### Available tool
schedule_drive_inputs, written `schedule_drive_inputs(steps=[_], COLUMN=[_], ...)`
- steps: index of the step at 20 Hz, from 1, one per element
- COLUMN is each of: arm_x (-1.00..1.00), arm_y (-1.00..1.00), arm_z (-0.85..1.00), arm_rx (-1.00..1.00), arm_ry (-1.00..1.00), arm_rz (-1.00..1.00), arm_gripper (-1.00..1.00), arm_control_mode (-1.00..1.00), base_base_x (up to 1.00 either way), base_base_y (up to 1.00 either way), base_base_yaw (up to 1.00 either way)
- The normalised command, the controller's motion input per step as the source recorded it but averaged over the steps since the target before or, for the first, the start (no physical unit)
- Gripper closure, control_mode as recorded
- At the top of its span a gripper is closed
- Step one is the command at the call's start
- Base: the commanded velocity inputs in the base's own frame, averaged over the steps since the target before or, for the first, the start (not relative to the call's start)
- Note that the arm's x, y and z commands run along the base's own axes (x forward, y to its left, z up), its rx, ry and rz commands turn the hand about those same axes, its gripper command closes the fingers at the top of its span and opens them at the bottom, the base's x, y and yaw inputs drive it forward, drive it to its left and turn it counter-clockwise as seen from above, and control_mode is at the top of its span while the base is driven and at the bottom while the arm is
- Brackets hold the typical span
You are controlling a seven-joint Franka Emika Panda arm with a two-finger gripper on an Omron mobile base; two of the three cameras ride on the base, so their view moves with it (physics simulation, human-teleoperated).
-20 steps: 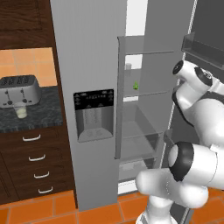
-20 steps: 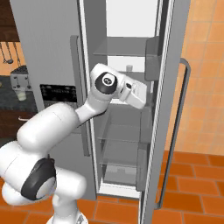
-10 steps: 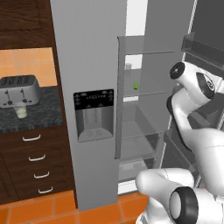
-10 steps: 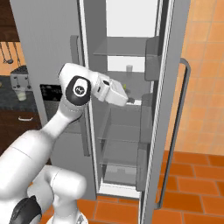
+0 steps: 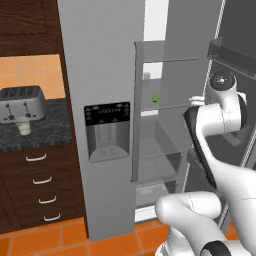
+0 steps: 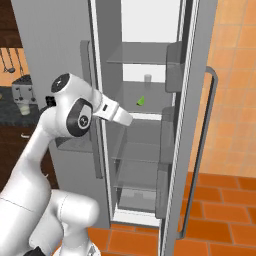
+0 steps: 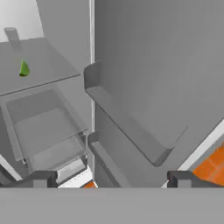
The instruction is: Grab a lemon wedge from the fridge and one ice cube from the ice bowl, and put them in the glass of lemonade.
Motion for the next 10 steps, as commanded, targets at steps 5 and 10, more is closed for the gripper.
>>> schedule_drive_inputs(steps=[5,10], arm_x=[-0.03,-0.63], arm_y=[0.65,0.14], arm_z=[-0.08,0.02], arm_rx=[0.08,0.03], arm_ry=[0.54,0.06], arm_rz=[0.75,0.22], arm_gripper=[-1.0,-1.0], arm_control_mode=[-1.0,-1.0], base_base_x=[0.0,0.0], base_base_y=[0.0,0.0], base_base_yaw=[0.0,0.0])
